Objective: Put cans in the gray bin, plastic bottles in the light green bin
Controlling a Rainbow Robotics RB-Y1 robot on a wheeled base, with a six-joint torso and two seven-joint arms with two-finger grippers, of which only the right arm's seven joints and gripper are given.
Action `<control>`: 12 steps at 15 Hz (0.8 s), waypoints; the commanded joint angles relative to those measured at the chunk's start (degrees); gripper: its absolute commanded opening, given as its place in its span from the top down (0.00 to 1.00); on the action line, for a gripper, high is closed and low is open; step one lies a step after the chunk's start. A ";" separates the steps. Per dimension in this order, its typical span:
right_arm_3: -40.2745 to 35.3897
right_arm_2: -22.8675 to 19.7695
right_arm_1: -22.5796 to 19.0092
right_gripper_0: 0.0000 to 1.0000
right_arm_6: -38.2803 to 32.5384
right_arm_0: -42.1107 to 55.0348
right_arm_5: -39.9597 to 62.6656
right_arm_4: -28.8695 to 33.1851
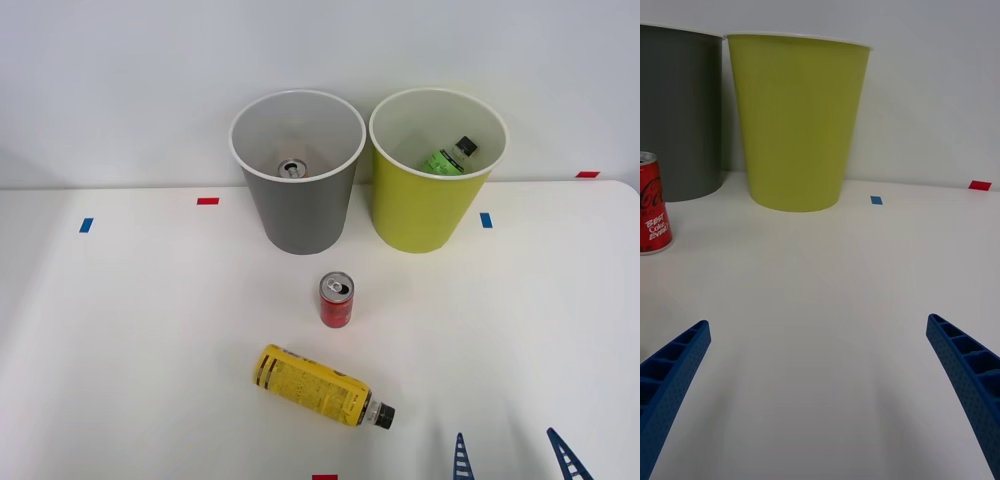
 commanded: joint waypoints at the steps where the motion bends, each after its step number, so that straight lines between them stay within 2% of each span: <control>1: 0.00 0.00 0.00 0.00 0.00 0.00 0.00 0.00; 8: 0.00 0.00 0.00 0.00 0.00 0.00 0.00 0.00; 9: 2.02 0.09 -0.26 0.00 0.09 -1.05 0.88 0.18; 12: 2.37 1.49 -3.78 0.00 0.62 -4.83 0.97 1.14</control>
